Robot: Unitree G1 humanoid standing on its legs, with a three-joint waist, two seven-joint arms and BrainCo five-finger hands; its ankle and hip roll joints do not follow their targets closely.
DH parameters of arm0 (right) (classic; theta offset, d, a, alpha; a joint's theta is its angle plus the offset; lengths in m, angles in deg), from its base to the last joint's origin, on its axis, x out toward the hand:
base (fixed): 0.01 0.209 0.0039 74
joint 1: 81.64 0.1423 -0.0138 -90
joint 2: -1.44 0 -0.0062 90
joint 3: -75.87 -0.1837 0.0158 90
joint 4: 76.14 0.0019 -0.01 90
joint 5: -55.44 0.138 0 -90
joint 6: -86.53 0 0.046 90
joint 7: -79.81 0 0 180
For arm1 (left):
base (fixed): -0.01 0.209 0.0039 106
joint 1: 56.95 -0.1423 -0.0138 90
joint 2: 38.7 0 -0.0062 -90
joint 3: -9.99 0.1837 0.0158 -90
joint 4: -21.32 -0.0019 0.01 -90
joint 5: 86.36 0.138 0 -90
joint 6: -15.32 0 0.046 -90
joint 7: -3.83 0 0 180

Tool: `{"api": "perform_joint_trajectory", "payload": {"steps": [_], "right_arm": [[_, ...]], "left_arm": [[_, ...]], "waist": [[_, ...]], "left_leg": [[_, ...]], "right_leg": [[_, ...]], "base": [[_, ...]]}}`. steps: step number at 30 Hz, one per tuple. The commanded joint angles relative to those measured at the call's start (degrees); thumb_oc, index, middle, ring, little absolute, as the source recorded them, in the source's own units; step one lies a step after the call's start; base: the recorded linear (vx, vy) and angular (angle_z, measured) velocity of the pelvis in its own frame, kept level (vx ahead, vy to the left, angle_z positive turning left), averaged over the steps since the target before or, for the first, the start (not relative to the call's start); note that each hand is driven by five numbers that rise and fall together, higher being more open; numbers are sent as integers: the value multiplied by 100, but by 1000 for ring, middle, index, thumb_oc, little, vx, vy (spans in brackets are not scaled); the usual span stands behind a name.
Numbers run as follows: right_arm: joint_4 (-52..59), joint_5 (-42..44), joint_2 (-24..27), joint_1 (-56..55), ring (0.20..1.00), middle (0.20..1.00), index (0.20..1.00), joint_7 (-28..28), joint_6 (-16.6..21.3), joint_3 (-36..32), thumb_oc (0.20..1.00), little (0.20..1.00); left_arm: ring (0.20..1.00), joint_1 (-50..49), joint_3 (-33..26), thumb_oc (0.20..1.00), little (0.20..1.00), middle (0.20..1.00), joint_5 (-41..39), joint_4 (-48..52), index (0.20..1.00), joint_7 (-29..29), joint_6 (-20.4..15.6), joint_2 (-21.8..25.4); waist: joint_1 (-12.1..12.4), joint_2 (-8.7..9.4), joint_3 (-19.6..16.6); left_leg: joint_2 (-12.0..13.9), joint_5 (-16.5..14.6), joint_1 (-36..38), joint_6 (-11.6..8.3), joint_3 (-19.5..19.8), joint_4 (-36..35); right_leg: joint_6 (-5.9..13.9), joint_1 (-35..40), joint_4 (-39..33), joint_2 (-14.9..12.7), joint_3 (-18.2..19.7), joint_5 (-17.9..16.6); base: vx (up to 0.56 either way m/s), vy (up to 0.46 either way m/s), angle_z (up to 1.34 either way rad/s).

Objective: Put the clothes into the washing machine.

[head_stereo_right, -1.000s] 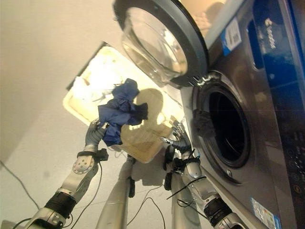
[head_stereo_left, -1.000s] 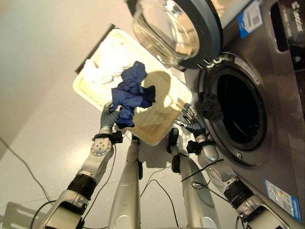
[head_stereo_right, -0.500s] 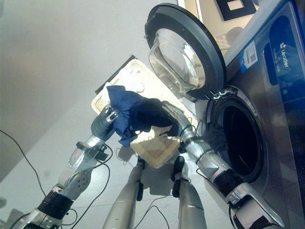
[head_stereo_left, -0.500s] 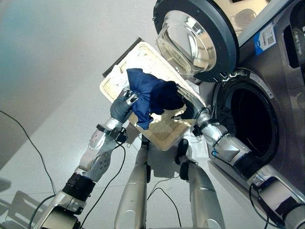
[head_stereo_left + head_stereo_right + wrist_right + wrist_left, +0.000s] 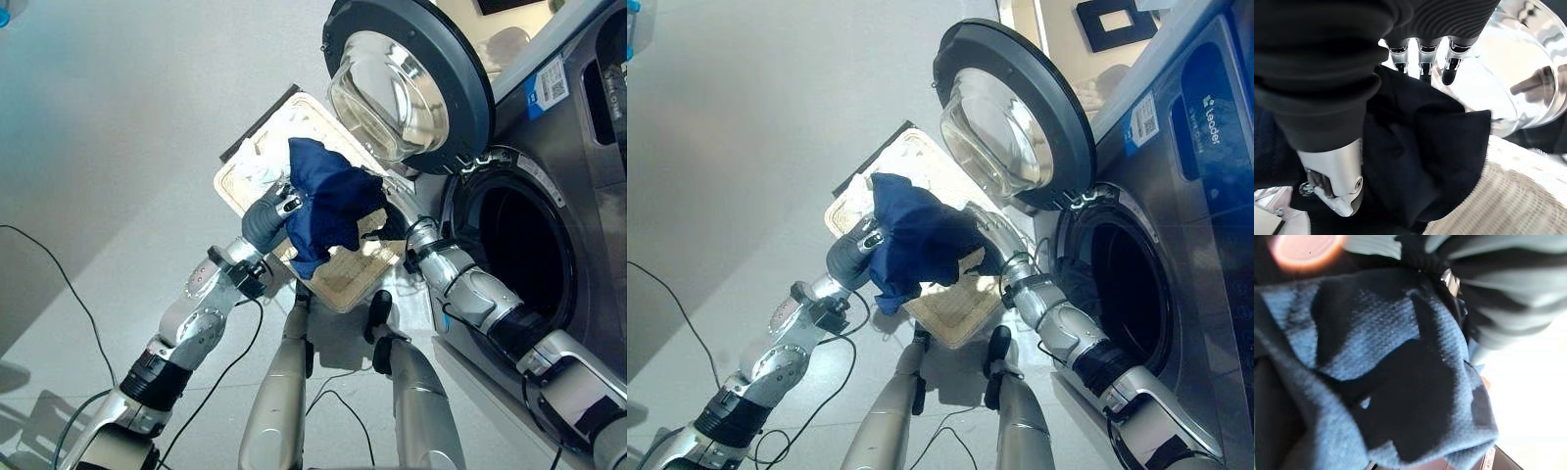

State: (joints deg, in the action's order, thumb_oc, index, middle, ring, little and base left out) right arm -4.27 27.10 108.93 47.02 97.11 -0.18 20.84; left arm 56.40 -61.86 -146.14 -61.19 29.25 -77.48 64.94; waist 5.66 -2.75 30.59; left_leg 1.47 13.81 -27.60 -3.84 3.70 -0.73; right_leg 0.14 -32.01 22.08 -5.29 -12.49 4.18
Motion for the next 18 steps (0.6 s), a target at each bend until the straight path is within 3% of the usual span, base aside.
{"api": "perform_joint_trajectory", "payload": {"steps": [1,7,9,12,18], "right_arm": [[387,727,-131,375,1000,1000,1000,-454,219,216,1000,1000],[628,2464,-528,338,1000,1000,1000,-1645,269,487,1000,1000],[656,2661,-591,330,1000,1000,1000,-1834,280,519,1000,1000],[937,3488,-695,266,1000,1000,1000,-2764,73,708,1000,1000],[1195,4559,-658,149,1000,1000,1000,-3685,-130,984,1000,1000]], "left_arm": [[200,277,161,200,200,200,-301,579,200,339,6,-322],[200,486,540,200,200,200,-340,350,200,189,186,-551],[200,514,590,200,200,200,-274,282,200,109,187,-583],[200,613,788,200,200,200,-73,66,200,-197,73,-556],[200,697,1004,200,200,200,102,-234,200,-481,-178,-434]], "waist": [[-111,-3,-80],[-176,63,-80],[-187,75,-80],[-244,135,-80],[-292,176,-80]], "left_leg": [[-582,-818,327,274,-499,200],[-572,-808,294,262,-550,198],[-566,-798,289,256,-565,192],[-537,-778,279,230,-641,172],[-489,-716,218,200,-723,150]], "right_leg": [[519,528,-1334,83,50,-801],[508,496,-1391,91,60,-838],[506,493,-1408,97,64,-851],[503,484,-1479,126,65,-884],[493,433,-1523,150,22,-919]], "base": [[0,0,0],[0,0,-2],[-1,-1,-2],[-4,2,-5],[-8,0,-9]]}}
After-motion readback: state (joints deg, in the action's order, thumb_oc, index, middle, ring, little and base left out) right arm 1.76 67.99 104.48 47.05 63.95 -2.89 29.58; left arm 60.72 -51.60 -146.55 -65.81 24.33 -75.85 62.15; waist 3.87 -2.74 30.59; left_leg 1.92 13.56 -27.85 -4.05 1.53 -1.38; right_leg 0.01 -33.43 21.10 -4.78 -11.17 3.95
